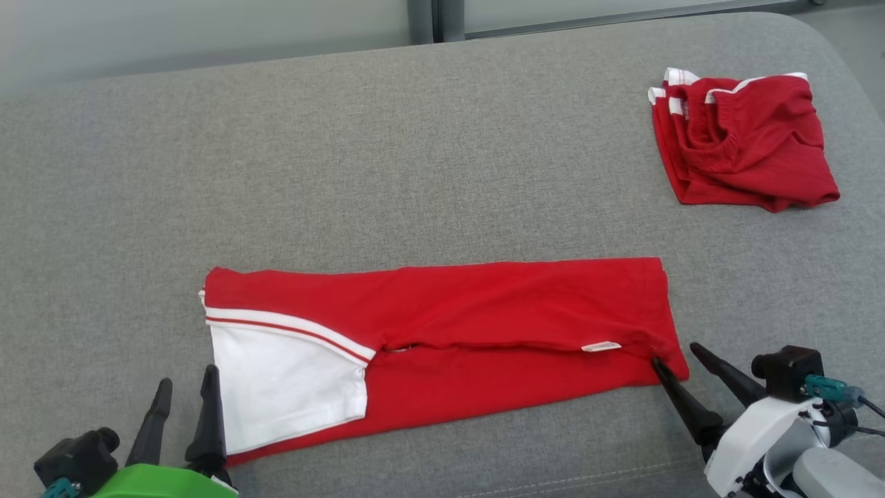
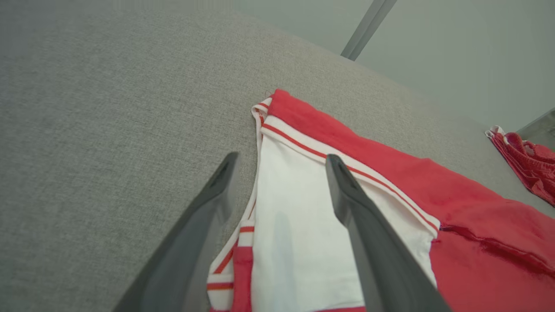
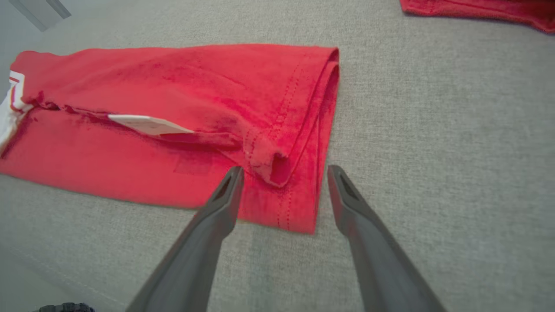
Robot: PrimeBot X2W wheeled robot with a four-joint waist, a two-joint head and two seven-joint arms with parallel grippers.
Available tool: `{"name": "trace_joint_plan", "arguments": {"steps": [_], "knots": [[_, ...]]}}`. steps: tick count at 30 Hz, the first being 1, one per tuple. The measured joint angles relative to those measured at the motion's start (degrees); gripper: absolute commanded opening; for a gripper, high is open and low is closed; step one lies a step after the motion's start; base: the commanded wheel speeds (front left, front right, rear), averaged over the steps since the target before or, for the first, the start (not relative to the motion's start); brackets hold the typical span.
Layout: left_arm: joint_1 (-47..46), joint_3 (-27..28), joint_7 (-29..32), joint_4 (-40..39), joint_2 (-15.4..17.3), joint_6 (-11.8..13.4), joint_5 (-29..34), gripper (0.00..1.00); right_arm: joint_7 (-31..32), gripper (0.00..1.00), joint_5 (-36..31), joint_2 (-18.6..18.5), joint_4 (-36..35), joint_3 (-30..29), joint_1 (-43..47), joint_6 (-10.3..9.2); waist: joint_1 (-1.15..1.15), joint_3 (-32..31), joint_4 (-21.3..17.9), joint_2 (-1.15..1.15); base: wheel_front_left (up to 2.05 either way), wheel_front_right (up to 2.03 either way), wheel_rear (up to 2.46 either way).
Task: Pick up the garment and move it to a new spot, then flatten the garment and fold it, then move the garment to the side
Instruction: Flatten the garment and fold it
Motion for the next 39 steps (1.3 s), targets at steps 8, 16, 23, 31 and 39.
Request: {"name": "trace_joint_plan", "arguments": {"steps": [8,16,23,31,39], "knots": [[-0.2,0.2,-2.1,-4.9,-0.1,0.3,2.2,1.00,-0.2,1.00,3.0,-0.5,0.4,-3.7,2.1,0.00,0.00,-1.3,-0.4,0.00,0.00,0.00,0.00],[-1.7,-3.4,-2.6,-8.3,-1.0,0.3,6.1,1.00,-0.5,1.00,8.5,1.1,0.4,-7.6,1.3,0.00,0.00,-3.3,-0.9,0.00,0.00,0.00,0.00],[-2.5,-5.5,-2.6,-10.0,-1.6,0.5,8.5,1.00,3.5,1.00,13.2,3.6,4.0,-8.1,-0.4,0.00,0.00,-4.2,0.8,0.00,0.00,0.00,0.00],[-2.7,-7.2,-2.6,-11.7,-2.1,1.0,9.8,1.00,8.9,1.00,15.5,4.5,8.9,-8.5,-3.8,-1.10,0.00,-4.4,4.2,0.00,0.00,0.00,0.00],[-2.7,-7.2,-2.5,-12.7,-2.1,1.5,10.1,1.00,12.5,1.00,16.0,5.3,12.6,-8.0,-5.3,-1.59,0.00,-3.8,6.5,0.00,0.00,0.00,0.00]]}}
